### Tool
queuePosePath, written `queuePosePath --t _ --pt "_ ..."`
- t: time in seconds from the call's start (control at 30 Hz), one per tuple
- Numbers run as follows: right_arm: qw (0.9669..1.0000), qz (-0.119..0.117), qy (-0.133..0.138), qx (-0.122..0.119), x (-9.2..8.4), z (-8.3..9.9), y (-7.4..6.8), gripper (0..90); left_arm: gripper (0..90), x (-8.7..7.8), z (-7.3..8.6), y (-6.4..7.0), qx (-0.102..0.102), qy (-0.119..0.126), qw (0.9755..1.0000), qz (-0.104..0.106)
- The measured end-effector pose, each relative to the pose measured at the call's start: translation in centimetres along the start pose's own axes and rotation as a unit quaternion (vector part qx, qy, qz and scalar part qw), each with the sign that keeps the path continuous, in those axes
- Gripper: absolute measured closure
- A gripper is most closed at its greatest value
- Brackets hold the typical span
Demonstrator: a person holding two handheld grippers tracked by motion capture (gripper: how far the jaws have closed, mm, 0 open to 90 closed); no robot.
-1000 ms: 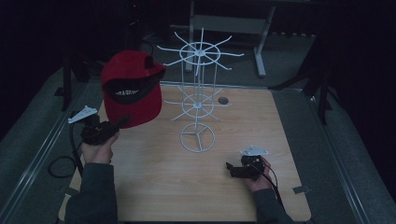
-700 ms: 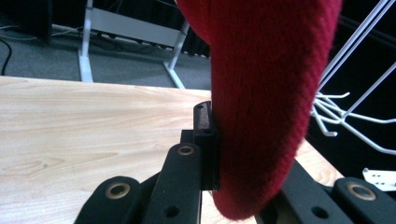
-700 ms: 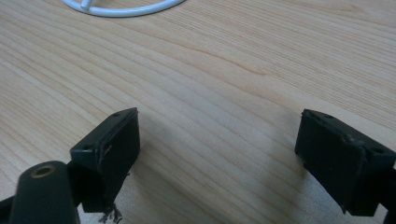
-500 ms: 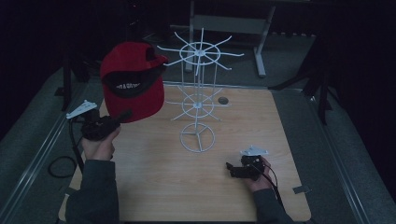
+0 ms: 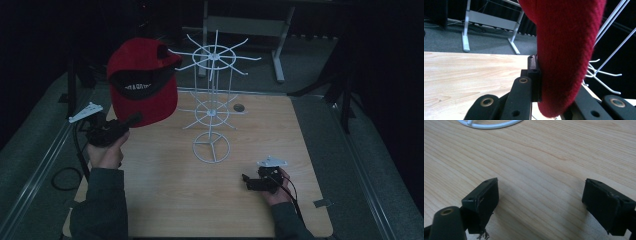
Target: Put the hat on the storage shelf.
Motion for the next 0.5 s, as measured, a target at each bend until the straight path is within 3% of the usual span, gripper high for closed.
queuePosePath --t 0.5 --pt "1.0 0.0 0.0 0.0 0.0 0.0 0.0 13.7 85.5 0.0 -1.5 0.7 -0.008 0.013 0.9998 0.011"
Point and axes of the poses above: each handheld gripper's, and its own axes: x roughly forward along the jaws, z roughly out of its underside, y roughly to its right, the point moved 10 cm from there along x, roughly forward along the jaws, and after that the axes turned 4 degrees about z, right-handed, at the moved point
